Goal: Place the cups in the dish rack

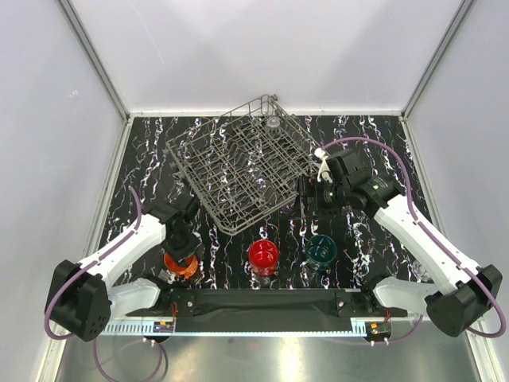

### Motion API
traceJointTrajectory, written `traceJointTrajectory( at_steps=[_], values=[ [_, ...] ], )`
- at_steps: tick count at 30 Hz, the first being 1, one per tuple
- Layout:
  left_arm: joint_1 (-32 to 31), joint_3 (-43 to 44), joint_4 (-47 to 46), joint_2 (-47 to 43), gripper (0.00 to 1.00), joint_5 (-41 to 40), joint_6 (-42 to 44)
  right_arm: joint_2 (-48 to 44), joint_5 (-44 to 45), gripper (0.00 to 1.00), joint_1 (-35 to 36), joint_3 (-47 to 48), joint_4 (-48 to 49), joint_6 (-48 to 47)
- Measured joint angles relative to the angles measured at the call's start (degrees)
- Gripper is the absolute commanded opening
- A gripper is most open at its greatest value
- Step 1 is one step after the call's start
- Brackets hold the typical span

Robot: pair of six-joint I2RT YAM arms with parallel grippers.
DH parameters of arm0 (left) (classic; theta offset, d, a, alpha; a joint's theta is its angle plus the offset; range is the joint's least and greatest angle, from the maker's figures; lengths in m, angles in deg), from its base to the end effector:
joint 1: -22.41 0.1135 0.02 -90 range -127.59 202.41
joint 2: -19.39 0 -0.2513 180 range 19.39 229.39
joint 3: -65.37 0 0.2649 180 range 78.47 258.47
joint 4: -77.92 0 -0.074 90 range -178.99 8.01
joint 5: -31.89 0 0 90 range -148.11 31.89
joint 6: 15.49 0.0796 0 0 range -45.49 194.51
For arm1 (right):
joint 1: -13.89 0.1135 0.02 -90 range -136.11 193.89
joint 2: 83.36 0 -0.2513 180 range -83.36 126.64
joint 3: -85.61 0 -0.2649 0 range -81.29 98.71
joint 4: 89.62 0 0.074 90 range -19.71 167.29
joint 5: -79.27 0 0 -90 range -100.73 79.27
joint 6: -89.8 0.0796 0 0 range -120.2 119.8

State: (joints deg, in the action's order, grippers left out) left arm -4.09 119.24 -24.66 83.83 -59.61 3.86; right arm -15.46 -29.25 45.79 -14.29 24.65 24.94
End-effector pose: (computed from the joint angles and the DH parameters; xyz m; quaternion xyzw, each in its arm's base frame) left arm 0.1597 -0.0773 0.1381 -0.3759 0.9264 -0.0045 0.0214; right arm 0.2186 0.1658 0.2821 -0.1055 0.9328 0.2817 0.1984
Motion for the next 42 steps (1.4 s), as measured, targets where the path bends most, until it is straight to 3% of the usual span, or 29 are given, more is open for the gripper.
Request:
traceJointTrajectory(
  at_steps=[3,7,11,18,23,26,32,37,42],
  values=[
    [0.0,-1.4,-0.81,0.22,0.34,0.35,-0.63,-1.29,0.81,0.9,0.0,0.0,-0.66,0.37],
    [0.0,-1.25,-0.7,0.13,0.13,-0.24,-0.61,-1.6,1.66,0.92,0.0,0.0,-1.01,0.9],
    [-0.07,0.66,1.38,-0.33,0.0,-0.87,-0.31,-1.05,2.23,0.92,0.0,0.59,-1.75,1.42],
    [-0.07,13.81,6.36,-3.82,0.0,-2.43,1.09,1.9,2.32,0.97,0.0,3.98,-2.73,1.6],
    [-0.04,22.51,4.72,-11.1,0.0,-2.01,4.11,4.31,-0.02,0.98,0.0,7.15,-2.75,1.75],
    [0.31,22.45,-0.46,-17.4,0.0,0.94,5.88,5.46,-2.67,0.98,0.02,8.74,-1.86,2.73],
    [0.96,13.75,-20.9,-28.22,0.0,9.27,5.68,6.88,-11.76,0.97,0.04,9.73,3.76,8.15],
    [0.96,12.22,-33.81,-28.09,0.0,13.6,5.51,8.66,-20.76,0.97,0.13,10.19,13.33,15.96],
    [1.03,13.49,-43.85,-25.86,0.0,16.83,5.86,12.11,-27.41,0.96,1.29,17.51,19.02,19.71]
  ],
)
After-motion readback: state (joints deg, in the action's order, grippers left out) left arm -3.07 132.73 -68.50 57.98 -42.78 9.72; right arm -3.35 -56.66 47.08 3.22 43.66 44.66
